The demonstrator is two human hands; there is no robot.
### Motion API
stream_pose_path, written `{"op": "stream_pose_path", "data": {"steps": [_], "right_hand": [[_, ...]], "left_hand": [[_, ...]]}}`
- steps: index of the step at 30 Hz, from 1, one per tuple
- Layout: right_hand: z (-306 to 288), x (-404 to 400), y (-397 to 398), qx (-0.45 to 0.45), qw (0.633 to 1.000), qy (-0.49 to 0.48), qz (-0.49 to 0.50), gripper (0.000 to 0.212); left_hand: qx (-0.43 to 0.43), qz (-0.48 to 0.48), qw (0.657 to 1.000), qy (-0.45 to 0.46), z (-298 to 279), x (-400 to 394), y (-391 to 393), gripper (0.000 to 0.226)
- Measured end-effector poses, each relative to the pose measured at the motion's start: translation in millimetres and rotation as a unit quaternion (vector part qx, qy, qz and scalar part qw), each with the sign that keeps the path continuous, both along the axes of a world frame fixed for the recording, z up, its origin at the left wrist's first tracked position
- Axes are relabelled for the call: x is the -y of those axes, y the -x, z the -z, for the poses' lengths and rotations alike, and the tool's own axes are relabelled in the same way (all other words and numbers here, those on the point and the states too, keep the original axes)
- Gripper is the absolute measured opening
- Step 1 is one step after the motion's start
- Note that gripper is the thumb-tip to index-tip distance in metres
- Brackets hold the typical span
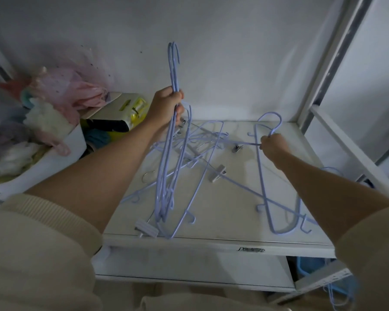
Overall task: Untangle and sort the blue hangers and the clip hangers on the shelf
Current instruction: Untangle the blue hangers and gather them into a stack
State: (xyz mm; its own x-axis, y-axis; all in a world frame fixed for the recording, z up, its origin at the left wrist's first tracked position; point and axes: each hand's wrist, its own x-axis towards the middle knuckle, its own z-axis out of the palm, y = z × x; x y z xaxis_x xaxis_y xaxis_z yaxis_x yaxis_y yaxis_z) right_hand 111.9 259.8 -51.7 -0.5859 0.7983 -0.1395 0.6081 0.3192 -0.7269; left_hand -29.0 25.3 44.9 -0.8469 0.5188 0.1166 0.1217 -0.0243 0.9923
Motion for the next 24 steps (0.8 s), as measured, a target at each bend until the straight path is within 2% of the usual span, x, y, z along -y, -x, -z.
{"op": "stream_pose_path", "data": {"steps": [5,11,15,18,21,24], "right_hand": [[-12.4,5.7,-7.7,0.006,1.000,-0.028,0.013,0.041],[-16.7,16.1,-16.7,-0.023,0.996,-0.049,0.069,0.040],[-24.8,28.4,-17.3,-0.083,0.992,-0.038,0.092,0.037],[-43.2,48.5,-12.5,-0.165,0.981,0.024,0.095,0.019],[-63.4,72.7,-1.9,-0.275,0.953,0.102,0.078,0.018],[-80.7,96.3,10.7,-0.301,0.946,0.112,0.040,0.019]], "left_hand": [[0.027,0.018,0.999,0.020,5.5,16.8,-1.0,0.028],[0.082,-0.025,0.994,0.065,10.3,29.2,1.7,0.031],[0.074,-0.048,0.994,0.058,15.5,34.9,4.7,0.029],[0.046,-0.038,0.997,0.058,19.3,39.5,4.9,0.026],[0.019,-0.040,0.998,0.044,12.7,41.5,5.5,0.027],[0.017,-0.038,0.999,0.023,5.1,40.8,7.8,0.030]]}}
